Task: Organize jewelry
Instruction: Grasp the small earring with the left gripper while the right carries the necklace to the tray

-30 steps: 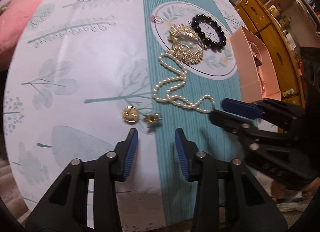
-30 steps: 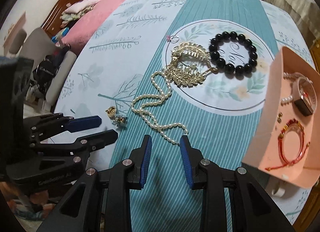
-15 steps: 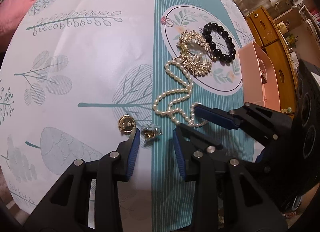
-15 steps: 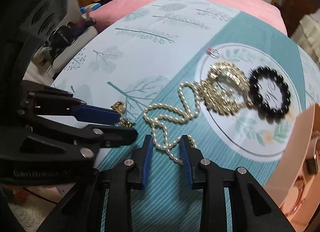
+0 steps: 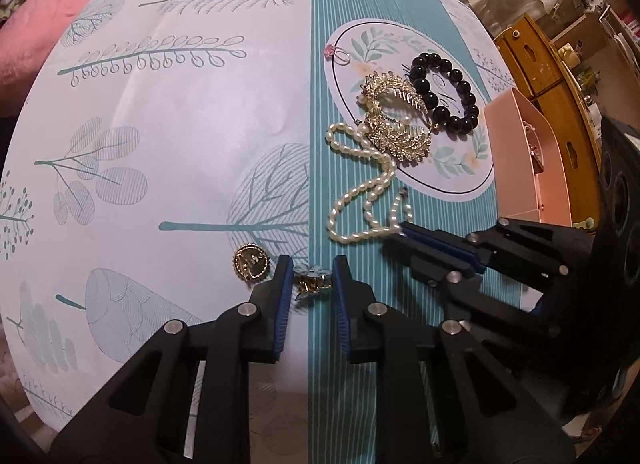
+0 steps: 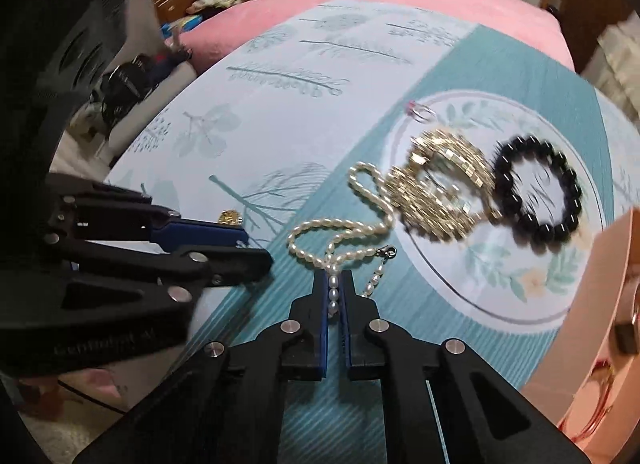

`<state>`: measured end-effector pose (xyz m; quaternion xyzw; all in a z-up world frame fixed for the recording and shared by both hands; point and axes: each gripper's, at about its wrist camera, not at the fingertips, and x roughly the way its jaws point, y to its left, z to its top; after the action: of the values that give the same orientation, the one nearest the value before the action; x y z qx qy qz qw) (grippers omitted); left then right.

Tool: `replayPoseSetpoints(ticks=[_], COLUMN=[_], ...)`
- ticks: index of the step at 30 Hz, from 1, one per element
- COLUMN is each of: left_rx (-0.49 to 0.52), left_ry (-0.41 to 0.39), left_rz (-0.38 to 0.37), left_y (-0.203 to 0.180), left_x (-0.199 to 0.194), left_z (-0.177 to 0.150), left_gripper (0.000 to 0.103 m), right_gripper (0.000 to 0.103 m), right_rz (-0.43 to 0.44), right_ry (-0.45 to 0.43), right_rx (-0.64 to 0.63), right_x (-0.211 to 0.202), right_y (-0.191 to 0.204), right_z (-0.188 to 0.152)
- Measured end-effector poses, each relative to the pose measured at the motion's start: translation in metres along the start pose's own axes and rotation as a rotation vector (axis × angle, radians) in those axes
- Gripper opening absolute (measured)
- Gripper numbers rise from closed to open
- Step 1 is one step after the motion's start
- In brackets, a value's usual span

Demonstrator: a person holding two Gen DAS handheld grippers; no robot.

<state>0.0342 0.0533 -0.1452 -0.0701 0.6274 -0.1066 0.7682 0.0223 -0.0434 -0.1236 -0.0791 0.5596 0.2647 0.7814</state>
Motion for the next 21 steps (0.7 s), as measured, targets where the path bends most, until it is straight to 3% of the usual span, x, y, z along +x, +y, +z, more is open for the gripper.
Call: replayPoseSetpoints(ticks=[9, 21], left_rx=[0.062, 0.166], left_ry=[-0.005, -0.089], left_rz=[0.024, 0.009], left_y=[-0.011, -0.052], left_x=[-0.018, -0.07], left_z=[-0.006, 0.012], left_gripper=[0.017, 0.017], right_gripper=[0.005, 0.005], right_rz=[0.035, 0.083], right_ry=[-0.047, -0.234], right_rx=[0.112, 0.231], right_x=[-0.034, -0.143], right_y=[-0.02, -0.038], right_z=[-0.004, 0.009])
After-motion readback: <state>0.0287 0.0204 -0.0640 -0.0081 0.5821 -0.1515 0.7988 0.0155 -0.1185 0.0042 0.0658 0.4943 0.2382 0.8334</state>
